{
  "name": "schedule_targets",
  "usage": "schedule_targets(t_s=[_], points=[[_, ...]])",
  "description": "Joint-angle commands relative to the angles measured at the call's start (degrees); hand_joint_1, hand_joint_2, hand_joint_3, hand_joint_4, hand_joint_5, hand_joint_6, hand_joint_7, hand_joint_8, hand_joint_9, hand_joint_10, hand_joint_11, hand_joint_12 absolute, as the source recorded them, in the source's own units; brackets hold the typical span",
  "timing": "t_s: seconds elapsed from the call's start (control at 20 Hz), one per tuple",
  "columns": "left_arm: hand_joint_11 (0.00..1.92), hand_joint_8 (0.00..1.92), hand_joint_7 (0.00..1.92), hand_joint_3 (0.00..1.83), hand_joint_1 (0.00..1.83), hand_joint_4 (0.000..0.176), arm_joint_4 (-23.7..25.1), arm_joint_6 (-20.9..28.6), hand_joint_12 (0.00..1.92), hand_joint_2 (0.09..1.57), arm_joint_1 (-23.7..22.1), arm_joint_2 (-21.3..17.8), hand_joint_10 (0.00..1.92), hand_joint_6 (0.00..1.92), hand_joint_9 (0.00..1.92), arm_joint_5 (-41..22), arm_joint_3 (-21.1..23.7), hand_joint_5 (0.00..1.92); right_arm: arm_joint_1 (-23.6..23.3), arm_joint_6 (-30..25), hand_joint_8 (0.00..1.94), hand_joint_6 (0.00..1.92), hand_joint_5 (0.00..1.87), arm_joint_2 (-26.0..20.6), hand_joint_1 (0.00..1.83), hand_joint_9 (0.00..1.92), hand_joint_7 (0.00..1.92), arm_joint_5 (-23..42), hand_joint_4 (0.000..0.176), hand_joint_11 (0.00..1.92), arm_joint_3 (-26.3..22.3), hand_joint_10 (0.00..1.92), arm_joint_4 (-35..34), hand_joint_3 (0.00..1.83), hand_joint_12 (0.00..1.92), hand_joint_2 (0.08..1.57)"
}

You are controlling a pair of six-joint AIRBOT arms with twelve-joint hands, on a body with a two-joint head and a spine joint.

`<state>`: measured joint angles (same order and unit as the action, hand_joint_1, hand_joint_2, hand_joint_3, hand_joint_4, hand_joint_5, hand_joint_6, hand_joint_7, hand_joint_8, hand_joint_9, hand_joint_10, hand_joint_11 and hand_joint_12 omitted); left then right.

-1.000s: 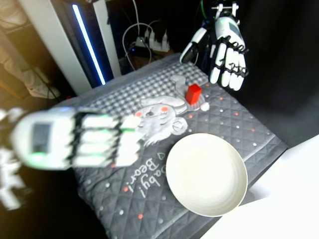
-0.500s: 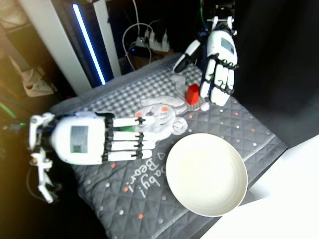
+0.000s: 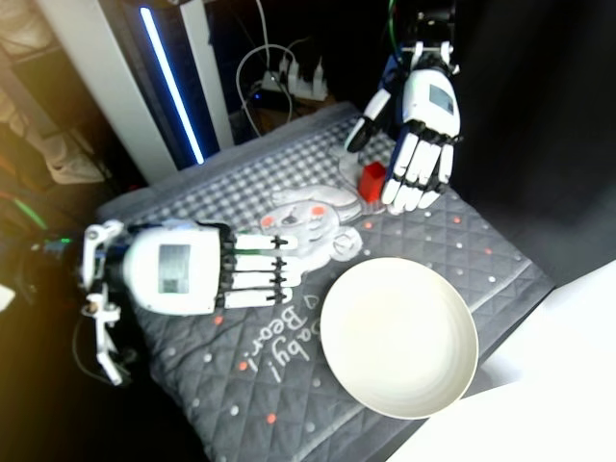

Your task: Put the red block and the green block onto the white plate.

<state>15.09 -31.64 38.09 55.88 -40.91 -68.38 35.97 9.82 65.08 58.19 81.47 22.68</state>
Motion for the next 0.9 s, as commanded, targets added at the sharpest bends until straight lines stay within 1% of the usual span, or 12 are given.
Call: schedule_targets(t_s=[0.0, 0.05, 0.15, 0.2, 0.3, 0.35, 0.4, 0.45, 0.5, 0.65, 0.75, 0.85], points=[[0.02, 0.00, 0.50, 0.00, 0.92, 0.022, -1.40, 0.45, 1.03, 0.84, -0.55, 0.00, 0.00, 0.00, 0.46, -5.79, -0.28, 0.51, -0.52, -0.39, 0.01, 0.01, 0.70, -0.38, 1.08, 0.74, 0.80, 6.37, 0.000, 0.17, 0.36, 0.05, -2.42, 0.00, 1.35, 0.92], [0.02, 0.00, 0.50, 0.00, 0.92, 0.022, -1.40, 0.45, 1.03, 0.84, -0.54, 0.12, 0.00, 0.00, 0.46, -5.69, -0.36, 0.51, -0.52, -0.39, 0.01, 0.01, 0.70, -0.30, 1.08, 0.74, 0.80, 6.35, 0.000, 0.17, 0.40, 0.05, -2.42, 0.00, 1.35, 0.92], [0.11, 0.01, 0.59, 0.00, 0.97, 0.000, -1.40, 0.45, 0.98, 0.84, -0.53, 0.29, 0.01, 0.00, 0.54, -5.57, -0.44, 0.54, -0.52, -0.39, 0.11, 0.00, 0.83, -0.15, 1.23, 0.78, 1.05, 6.29, 0.000, 0.53, 0.45, 0.94, -2.42, 0.00, 1.56, 0.94], [0.14, 0.02, 0.63, 0.00, 0.99, 0.000, -1.40, 0.45, 0.99, 0.85, -0.53, 0.35, 0.02, 0.01, 0.57, -5.50, -0.50, 0.57, -0.52, -0.39, 0.18, 0.01, 0.89, -0.01, 1.23, 0.85, 1.14, 6.25, 0.000, 0.72, 0.50, 1.03, -2.42, 0.00, 1.43, 0.95], [0.17, 0.01, 0.69, 0.00, 0.96, 0.000, -1.40, 0.46, 0.99, 0.90, -0.49, 0.43, 0.02, 0.00, 0.63, -5.37, -0.52, 0.62, -0.52, -0.39, 0.68, 0.01, 0.96, 0.12, 1.37, 1.02, 1.17, 6.14, 0.000, 0.90, 0.55, 0.97, -2.42, 0.00, 1.35, 1.01], [0.21, 0.01, 0.75, 0.00, 0.99, 0.000, -1.40, 0.46, 0.99, 0.92, -0.45, 0.48, 0.02, 0.00, 0.67, -5.33, -0.52, 0.70, -0.52, -0.39, 0.78, 0.61, 1.06, 0.15, 1.30, 1.08, 1.12, 6.11, 0.000, 0.92, 0.56, 0.87, -2.42, 0.00, 1.32, 1.05], [0.37, 0.02, 0.91, 0.01, 1.00, 0.000, -1.42, 0.47, 1.00, 0.99, -0.35, 0.62, 0.05, 0.02, 0.86, -5.28, -0.58, 0.88, -0.52, -0.39, 0.81, 0.77, 1.06, 0.16, 1.28, 1.14, 1.11, 6.08, 0.000, 0.96, 0.57, 0.94, -2.42, 0.00, 1.43, 1.06], [0.56, 0.00, 1.07, 0.00, 1.12, 0.000, -1.46, 0.49, 0.98, 1.05, -0.26, 0.80, 0.04, 0.60, 1.03, -5.25, -0.68, 1.06, -0.52, -0.39, 0.83, 0.79, 1.06, 0.16, 1.28, 1.15, 1.11, 6.06, 0.000, 1.00, 0.56, 1.09, -2.43, 0.00, 1.53, 1.06], [0.74, 0.62, 1.14, 0.00, 1.23, 0.000, -1.59, 0.51, 1.04, 1.04, -0.19, 1.01, 0.07, 0.48, 1.22, -5.23, -0.83, 1.20, -0.52, -0.39, 0.84, 0.80, 1.07, 0.16, 1.28, 1.14, 1.10, 6.06, 0.000, 1.02, 0.56, 1.18, -2.43, 0.00, 1.56, 1.06], [0.76, 1.16, 1.01, 0.00, 1.28, 0.000, -2.18, 0.53, 1.33, 1.07, 0.18, 2.00, 0.12, 0.24, 1.32, -5.11, -1.44, 1.27, -0.52, -0.40, 0.59, 0.69, 1.11, 0.23, 1.27, 1.22, 1.26, 6.05, 0.000, 0.93, 0.55, 0.52, -2.46, 0.00, 1.17, 1.03], [0.74, 1.12, 1.04, 0.00, 1.29, 0.000, -2.58, 0.53, 1.32, 1.06, 0.21, 2.34, 0.50, 0.12, 1.16, -5.09, -1.89, 1.31, -0.52, -0.40, 0.57, 0.72, 1.11, 0.23, 1.26, 1.27, 1.26, 6.05, 0.000, 0.94, 0.57, 0.51, -2.46, 0.00, 1.25, 1.03], [0.73, 1.01, 1.09, 0.00, 1.29, 0.000, -3.10, 0.52, 1.21, 1.04, 0.21, 2.64, 0.49, 0.13, 1.12, -5.09, -2.30, 1.33, -0.52, -0.40, 0.66, 0.60, 1.17, 0.23, 1.26, 1.19, 1.23, 6.05, 0.000, 0.78, 0.60, 0.52, -2.50, 0.00, 1.33, 1.03]])
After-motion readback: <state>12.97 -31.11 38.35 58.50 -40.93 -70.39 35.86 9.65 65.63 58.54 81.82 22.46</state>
